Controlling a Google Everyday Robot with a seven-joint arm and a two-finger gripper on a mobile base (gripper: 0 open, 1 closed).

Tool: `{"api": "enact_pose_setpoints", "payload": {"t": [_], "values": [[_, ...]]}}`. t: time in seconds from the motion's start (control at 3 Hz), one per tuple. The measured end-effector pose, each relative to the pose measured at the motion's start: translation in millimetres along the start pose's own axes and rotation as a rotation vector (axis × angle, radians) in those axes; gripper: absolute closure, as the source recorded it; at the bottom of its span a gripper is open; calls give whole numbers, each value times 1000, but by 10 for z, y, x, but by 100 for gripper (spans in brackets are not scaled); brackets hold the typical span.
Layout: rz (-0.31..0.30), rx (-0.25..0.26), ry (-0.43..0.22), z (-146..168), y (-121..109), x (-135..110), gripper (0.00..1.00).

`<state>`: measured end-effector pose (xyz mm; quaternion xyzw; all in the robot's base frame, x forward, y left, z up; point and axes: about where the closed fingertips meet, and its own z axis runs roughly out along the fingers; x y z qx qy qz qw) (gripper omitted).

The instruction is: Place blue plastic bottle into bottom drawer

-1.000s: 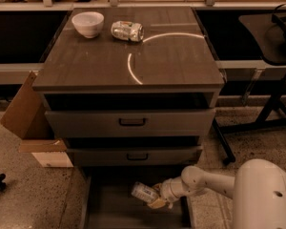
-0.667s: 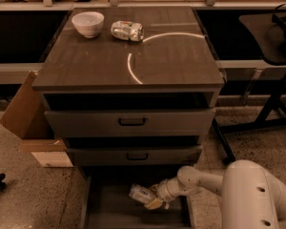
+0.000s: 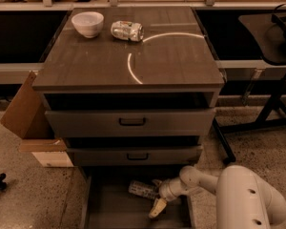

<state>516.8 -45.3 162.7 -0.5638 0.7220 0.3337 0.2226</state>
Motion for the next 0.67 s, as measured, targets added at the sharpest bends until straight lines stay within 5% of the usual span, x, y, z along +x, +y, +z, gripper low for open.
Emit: {"api": "enact_pose_setpoints", "payload": {"t": [0.67], "values": [[-77, -18, -92, -564, 204, -141, 0]]}}
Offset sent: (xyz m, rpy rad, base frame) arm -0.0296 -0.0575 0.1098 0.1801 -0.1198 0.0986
